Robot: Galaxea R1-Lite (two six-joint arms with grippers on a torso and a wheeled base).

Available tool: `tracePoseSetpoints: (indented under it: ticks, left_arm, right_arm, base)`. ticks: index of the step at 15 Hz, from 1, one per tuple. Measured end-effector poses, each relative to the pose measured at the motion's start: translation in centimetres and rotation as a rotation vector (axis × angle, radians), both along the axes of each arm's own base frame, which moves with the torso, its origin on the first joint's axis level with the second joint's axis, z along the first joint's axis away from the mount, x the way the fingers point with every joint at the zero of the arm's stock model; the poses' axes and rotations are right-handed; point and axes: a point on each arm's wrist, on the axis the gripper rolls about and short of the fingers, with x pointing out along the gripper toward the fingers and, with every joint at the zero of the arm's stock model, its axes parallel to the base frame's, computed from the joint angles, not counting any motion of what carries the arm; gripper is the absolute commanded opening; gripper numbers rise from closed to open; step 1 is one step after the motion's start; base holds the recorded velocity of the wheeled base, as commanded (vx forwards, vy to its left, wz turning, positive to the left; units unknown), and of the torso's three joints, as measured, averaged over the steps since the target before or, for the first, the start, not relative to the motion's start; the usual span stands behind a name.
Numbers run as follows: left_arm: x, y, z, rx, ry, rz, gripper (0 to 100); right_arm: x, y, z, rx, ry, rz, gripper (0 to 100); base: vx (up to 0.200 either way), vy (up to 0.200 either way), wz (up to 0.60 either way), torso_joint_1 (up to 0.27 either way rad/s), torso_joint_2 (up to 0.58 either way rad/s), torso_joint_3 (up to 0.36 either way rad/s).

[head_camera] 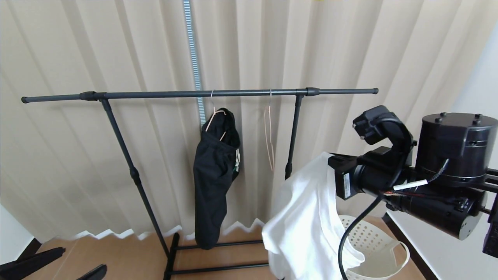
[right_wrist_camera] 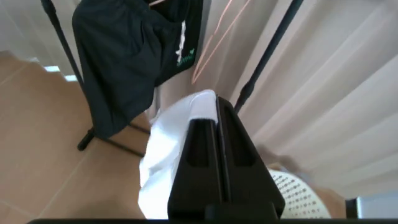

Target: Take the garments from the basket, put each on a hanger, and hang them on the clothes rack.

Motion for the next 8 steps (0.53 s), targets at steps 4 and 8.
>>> tracePoseSetpoints:
  ticks: [4, 8]
  left_arm:
    - [5.0, -3.9, 0.4, -0.001, 0.144, -0.065, 100]
    - [8.5, -9.0, 0.3, 0.0, 0.197, -0.185, 100]
  right_arm:
    - [-1.9, 0.6, 0.4, -0.062, -0.032, 0.092, 0]
    - [-1.6, 3.7, 1.9, -0.02, -0.004, 0.127, 0]
  base:
    - [0.0, 0.0, 0.0, 0.0, 0.0, 0.0]
    - [0.0, 0.0, 0.0, 0.0, 0.0, 0.0]
